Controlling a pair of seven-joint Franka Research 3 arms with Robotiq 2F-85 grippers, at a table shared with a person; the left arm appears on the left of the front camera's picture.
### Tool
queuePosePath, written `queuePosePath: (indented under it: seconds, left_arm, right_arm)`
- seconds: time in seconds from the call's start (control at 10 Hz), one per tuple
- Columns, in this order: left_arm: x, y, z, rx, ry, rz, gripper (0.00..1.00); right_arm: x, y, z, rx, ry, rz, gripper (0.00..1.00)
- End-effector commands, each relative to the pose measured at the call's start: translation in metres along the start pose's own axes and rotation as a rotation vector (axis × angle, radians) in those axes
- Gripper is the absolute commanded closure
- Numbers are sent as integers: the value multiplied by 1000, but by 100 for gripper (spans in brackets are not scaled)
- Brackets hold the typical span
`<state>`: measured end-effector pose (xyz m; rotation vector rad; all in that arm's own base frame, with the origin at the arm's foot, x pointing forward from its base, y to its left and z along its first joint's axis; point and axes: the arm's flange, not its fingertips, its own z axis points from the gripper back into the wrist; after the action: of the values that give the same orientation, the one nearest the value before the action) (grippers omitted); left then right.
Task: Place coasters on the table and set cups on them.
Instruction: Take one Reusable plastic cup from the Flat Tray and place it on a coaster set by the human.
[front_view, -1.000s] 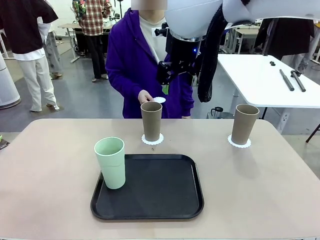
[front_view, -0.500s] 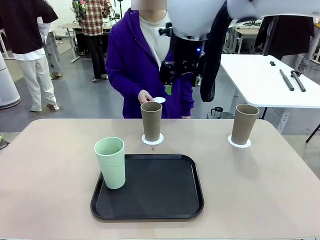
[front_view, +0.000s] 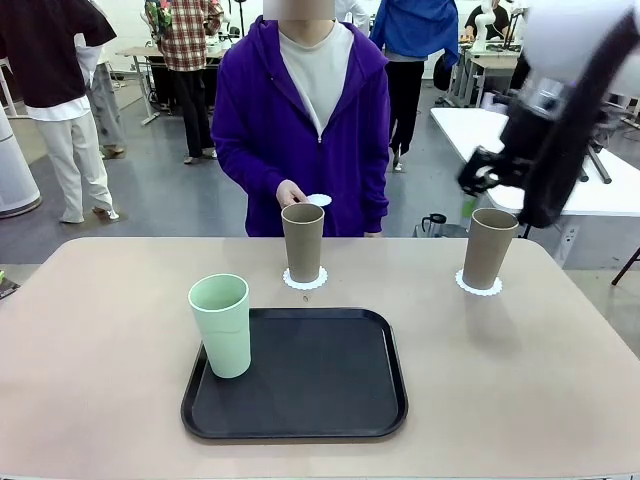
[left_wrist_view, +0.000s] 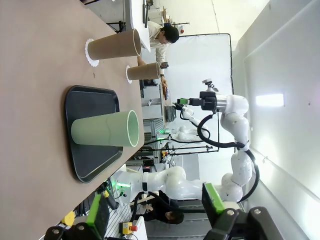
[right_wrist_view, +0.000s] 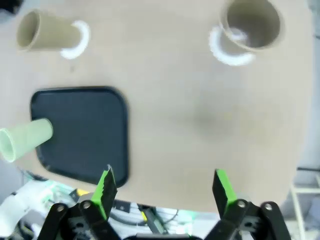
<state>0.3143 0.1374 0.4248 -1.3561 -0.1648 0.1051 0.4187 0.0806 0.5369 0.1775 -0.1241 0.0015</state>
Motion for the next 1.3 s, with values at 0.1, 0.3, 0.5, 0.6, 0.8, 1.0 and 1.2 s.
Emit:
queuePosePath:
  seconds: [0.1, 0.3, 0.5, 0.6, 0.8, 1.0, 1.2]
  left_arm:
    - [0, -2, 0, -11, -8, -7, 0]
    - [0, -2, 0, -11, -8, -7, 0]
    - [0, -2, 0, -11, -8, -7, 0]
    - [0, -2, 0, -11, -8, -7, 0]
    - [0, -2, 0, -11, -8, -7, 0]
    - [0, -2, 0, -11, -8, -7, 0]
    - [0, -2, 0, -11, -8, -7, 0]
  right_arm:
    - [-10, -14, -15, -75, -23, 14, 0]
    - [-4, -19, -6, -18, -1, -31, 0]
    - [-6, -24, -10, -40, -4, -29, 0]
    - [5, -50, -4, 217, 101, -40, 0]
    - [21, -136, -14, 683, 223, -140, 0]
    - [10, -193, -22, 999, 170, -196, 0]
    - [-7, -226, -41, 1254, 168, -206, 0]
